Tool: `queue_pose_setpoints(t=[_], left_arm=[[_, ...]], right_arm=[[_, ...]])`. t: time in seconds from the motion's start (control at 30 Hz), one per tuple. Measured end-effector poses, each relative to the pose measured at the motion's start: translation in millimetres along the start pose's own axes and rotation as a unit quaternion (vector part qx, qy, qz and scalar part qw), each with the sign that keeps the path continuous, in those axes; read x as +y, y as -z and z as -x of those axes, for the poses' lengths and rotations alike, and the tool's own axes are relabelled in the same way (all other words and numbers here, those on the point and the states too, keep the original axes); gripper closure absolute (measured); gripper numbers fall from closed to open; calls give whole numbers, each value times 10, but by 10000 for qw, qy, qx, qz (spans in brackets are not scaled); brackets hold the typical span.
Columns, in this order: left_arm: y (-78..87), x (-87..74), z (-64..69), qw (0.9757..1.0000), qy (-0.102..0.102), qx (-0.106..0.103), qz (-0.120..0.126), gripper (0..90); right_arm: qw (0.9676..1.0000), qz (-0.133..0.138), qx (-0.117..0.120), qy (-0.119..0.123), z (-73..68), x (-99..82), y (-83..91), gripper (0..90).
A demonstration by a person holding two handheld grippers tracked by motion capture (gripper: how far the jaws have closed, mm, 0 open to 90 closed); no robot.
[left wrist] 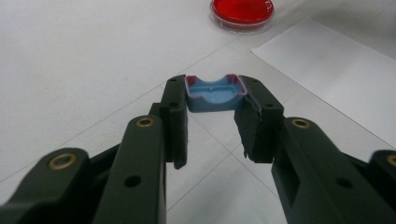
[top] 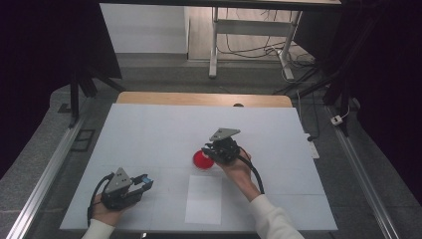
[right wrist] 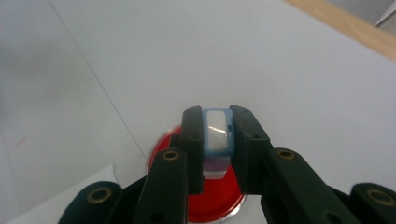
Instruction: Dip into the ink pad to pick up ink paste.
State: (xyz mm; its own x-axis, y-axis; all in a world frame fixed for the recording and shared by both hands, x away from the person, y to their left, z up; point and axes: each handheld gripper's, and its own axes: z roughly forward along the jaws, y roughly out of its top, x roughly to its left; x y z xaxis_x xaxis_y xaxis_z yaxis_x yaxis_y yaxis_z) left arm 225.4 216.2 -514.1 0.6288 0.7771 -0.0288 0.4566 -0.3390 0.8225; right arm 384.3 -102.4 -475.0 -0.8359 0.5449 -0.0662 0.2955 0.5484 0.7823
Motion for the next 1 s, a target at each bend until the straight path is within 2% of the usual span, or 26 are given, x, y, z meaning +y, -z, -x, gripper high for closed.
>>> queue_pose_setpoints(t=[0.1, 0.3, 0.63, 1.0], left_arm=[[0, 2, 4, 10000, -2, 1, 3, 649], [-3, 4, 3, 10000, 0, 4, -2, 649], [-5, 4, 3, 10000, 1, -3, -4, 649], [-15, 0, 8, 10000, 10, -6, -21, 649]], right_arm=[[9998, 178, 9, 0, -22, 51, 81, 757], [9996, 281, 72, 60, -51, 97, 127, 757], [9997, 192, 104, 146, -89, 96, 79, 757], [9995, -172, 82, 242, -94, 26, -73, 757]])
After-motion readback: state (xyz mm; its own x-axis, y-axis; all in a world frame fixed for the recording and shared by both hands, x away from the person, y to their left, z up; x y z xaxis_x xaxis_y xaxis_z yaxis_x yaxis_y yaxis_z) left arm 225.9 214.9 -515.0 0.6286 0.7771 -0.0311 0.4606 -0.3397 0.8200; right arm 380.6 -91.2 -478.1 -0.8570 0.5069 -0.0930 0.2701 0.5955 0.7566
